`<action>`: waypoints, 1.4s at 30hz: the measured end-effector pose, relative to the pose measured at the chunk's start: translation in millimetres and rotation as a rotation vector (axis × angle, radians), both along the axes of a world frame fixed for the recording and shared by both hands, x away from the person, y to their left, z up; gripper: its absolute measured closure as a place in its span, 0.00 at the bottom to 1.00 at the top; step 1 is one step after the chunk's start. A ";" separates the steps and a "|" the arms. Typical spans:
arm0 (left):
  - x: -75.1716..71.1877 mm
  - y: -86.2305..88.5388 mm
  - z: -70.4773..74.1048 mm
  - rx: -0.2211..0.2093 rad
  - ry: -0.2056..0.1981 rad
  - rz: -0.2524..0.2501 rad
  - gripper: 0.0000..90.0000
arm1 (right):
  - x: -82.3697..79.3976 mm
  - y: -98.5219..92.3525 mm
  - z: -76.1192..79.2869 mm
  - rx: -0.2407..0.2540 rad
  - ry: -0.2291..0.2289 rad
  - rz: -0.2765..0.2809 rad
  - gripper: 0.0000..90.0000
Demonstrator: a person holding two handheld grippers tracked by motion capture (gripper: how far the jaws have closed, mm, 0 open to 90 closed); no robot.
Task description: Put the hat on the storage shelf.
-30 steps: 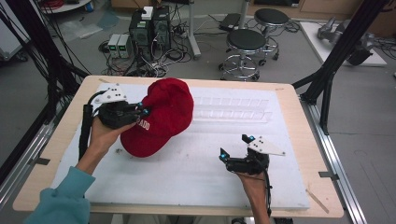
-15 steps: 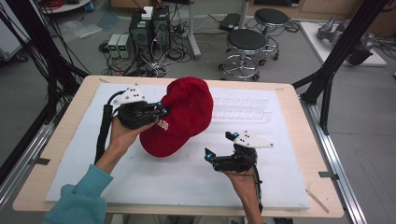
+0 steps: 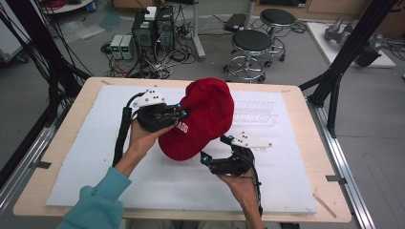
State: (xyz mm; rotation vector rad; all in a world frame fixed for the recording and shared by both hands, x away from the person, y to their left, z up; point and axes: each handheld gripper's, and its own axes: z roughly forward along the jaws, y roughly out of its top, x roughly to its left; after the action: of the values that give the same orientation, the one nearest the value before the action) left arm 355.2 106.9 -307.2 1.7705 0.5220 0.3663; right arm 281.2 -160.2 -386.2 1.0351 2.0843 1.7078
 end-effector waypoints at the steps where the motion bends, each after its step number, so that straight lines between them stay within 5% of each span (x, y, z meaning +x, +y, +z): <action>1: -0.2 -1.4 0.2 -0.004 -0.002 0.000 0.95 | 0.4 -0.2 -0.3 0.012 0.006 0.009 0.03; 5: -0.7 -5.9 1.1 -0.012 -0.006 -0.006 0.95 | 2.0 -1.6 -1.9 0.072 0.032 0.047 0.09; 14: -3.0 -11.1 3.2 -0.023 -0.018 -0.010 0.95 | 7.7 -1.8 -5.6 0.180 0.056 0.144 0.45; 24: -5.0 -12.1 3.8 -0.025 -0.031 -0.013 0.95 | 11.5 0.2 -7.8 0.224 0.099 0.207 0.77; 29: -5.8 -12.4 3.1 -0.027 -0.032 -0.023 0.95 | 14.3 -1.8 -9.0 0.284 0.145 0.266 0.93; 38: -4.5 -10.9 0.5 -0.007 -0.022 -0.021 0.91 | 15.0 -0.6 -9.1 0.284 0.152 0.299 0.95; 42: -5.7 -11.3 0.2 0.004 -0.031 -0.004 0.79 | 14.1 0.9 -8.8 0.261 0.134 0.290 0.95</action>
State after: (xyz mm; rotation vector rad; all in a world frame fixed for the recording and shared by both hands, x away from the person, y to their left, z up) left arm 349.5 95.6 -306.9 1.7667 0.4959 0.3917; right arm 295.3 -159.3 -395.0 0.9781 2.2274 2.1541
